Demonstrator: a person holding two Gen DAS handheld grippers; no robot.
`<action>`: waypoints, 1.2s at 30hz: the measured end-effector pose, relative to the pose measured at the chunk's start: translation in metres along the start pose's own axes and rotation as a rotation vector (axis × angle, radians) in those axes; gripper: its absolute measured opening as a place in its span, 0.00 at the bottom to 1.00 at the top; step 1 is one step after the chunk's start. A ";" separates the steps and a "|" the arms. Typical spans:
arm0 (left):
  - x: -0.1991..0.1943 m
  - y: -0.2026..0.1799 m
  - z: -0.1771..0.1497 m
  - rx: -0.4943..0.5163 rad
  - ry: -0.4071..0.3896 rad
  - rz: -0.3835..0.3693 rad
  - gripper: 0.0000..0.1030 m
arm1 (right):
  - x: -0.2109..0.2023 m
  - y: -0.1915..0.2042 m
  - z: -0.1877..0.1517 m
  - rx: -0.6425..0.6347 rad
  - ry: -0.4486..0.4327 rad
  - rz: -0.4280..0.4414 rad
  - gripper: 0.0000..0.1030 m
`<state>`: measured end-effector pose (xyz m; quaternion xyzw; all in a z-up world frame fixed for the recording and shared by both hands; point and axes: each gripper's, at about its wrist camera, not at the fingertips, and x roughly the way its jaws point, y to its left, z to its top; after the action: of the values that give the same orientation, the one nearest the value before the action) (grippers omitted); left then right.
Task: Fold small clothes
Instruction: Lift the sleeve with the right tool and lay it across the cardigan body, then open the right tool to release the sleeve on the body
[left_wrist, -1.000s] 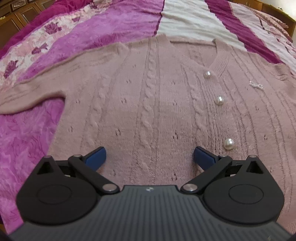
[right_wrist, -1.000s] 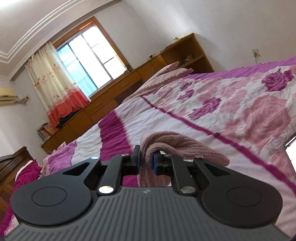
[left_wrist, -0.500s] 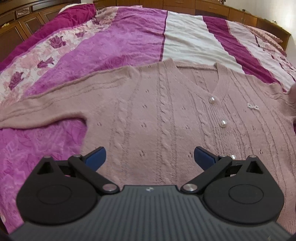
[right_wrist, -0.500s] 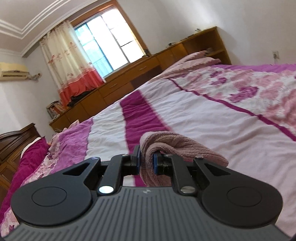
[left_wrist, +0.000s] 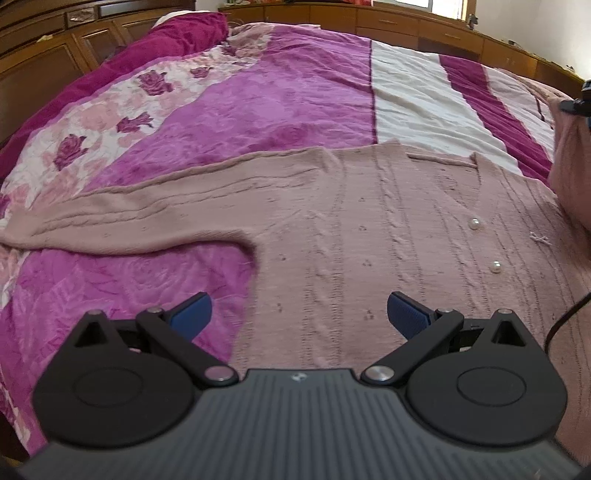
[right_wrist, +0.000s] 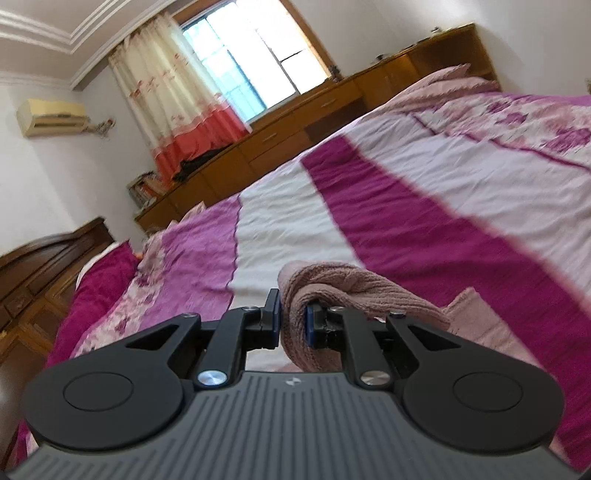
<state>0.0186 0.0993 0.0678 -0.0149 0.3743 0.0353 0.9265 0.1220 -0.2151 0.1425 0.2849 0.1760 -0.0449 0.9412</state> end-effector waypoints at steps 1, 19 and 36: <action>0.000 0.002 0.000 -0.005 0.001 0.001 1.00 | 0.003 0.006 -0.008 -0.010 0.012 0.010 0.14; 0.007 0.005 -0.013 -0.040 0.026 -0.026 1.00 | 0.069 0.023 -0.113 -0.171 0.280 0.017 0.49; 0.002 -0.007 -0.003 -0.008 0.006 -0.059 1.00 | 0.001 -0.022 -0.104 -0.209 0.353 0.113 0.76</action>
<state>0.0184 0.0926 0.0647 -0.0298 0.3762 0.0095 0.9260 0.0868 -0.1759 0.0499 0.1986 0.3257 0.0772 0.9211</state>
